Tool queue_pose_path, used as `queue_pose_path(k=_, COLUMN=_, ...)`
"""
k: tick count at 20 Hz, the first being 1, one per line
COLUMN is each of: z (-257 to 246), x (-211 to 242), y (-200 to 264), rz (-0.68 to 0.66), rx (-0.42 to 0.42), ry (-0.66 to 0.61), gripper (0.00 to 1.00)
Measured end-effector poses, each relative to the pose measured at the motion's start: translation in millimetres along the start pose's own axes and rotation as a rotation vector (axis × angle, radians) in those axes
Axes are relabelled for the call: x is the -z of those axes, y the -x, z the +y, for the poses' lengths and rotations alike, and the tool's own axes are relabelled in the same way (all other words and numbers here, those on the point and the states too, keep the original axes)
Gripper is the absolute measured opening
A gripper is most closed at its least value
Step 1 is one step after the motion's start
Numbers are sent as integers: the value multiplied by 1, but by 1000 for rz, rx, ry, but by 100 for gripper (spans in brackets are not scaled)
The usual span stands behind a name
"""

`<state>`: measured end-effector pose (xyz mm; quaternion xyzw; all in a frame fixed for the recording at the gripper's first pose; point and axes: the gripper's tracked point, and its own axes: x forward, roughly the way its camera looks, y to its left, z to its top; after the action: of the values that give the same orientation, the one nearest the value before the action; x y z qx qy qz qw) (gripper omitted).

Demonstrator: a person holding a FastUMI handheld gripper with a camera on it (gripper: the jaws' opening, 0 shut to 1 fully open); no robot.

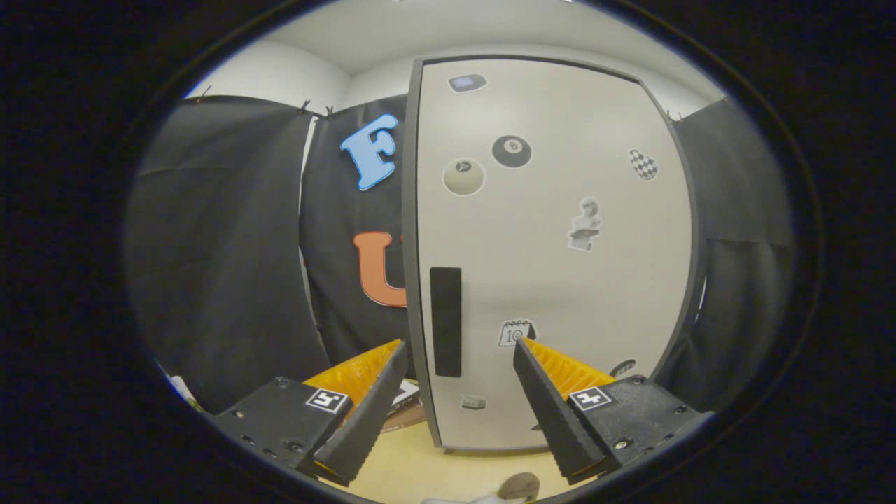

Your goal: Open the shoe cabinet door, grab the shoes and put them into the shoe cabinet, then close the shoe cabinet door.

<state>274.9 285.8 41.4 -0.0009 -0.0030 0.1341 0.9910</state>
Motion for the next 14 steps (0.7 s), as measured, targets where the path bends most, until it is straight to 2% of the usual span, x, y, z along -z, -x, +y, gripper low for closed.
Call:
queue_pose_path(k=6, z=1, x=-4, y=-55, rz=12, rx=27, ry=12, gripper=97)
queue_pose_path(k=14, z=0, x=2, y=-77, rz=42, rx=61, ry=17, gripper=66)
